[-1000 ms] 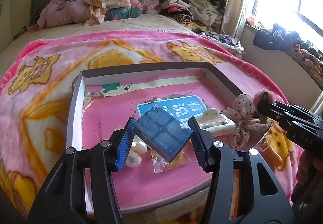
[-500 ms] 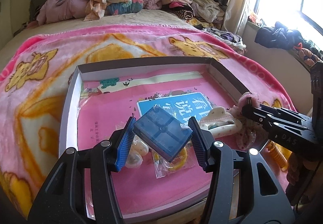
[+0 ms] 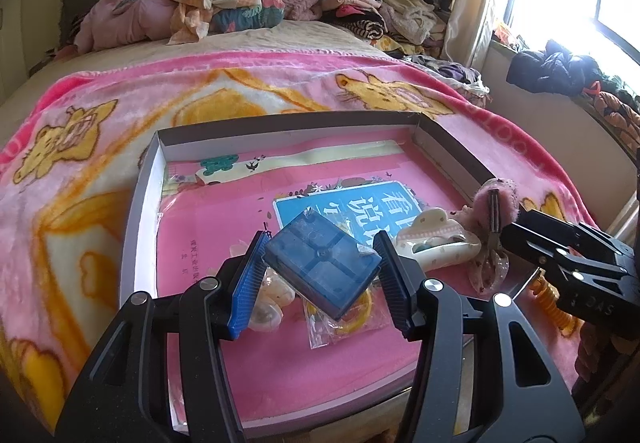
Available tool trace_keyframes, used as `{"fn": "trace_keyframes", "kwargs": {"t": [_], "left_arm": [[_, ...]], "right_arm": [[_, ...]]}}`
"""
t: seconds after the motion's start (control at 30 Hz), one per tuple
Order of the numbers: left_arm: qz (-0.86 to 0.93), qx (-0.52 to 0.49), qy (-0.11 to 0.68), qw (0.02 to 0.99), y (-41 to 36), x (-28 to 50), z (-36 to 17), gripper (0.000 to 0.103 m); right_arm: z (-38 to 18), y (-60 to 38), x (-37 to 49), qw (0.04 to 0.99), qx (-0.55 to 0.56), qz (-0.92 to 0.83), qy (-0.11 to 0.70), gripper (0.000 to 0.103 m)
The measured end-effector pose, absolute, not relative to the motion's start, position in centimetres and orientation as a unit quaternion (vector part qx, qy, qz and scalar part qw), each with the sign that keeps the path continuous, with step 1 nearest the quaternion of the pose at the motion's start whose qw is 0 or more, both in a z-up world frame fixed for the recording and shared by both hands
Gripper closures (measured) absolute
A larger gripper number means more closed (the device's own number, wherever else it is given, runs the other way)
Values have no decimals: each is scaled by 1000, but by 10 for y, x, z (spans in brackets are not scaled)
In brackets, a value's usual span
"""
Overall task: Organize jewelry
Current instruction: 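Carry the keychain and blue case into the grey box and open both tools, then withdraw both tools from the box toward the brown clip and earring card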
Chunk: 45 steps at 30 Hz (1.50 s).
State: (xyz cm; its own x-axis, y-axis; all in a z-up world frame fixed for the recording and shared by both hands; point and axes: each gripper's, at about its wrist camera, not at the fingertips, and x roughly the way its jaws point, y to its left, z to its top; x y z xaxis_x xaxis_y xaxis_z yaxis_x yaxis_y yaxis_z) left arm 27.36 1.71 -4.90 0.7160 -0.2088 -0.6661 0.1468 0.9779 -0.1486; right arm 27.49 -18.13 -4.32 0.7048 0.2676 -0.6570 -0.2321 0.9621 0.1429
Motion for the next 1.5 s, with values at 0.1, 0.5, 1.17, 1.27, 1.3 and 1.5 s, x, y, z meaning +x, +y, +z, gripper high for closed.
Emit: {"fn": "trace_keyframes", "kwargs": {"t": [0.1, 0.5, 1.17, 1.27, 1.3, 1.5], "left_arm": [[-96, -44, 359, 927, 20, 273, -46, 51], [-94, -48, 336, 936, 23, 255, -33, 28], [-99, -62, 290, 950, 21, 205, -3, 15], [-101, -59, 287, 951, 19, 198, -1, 15], [-102, -58, 286, 951, 18, 194, -1, 15], [-108, -53, 286, 951, 15, 180, -3, 15]], "right_arm": [[-41, -183, 267, 926, 26, 134, 353, 36], [-25, -193, 237, 935, 36, 127, 329, 22], [0, -210, 178, 945, 36, 123, 302, 22], [0, -211, 171, 945, 35, 123, 301, 22], [0, -211, 169, 945, 35, 122, 302, 22], [-3, -214, 157, 943, 36, 123, 306, 22]]}}
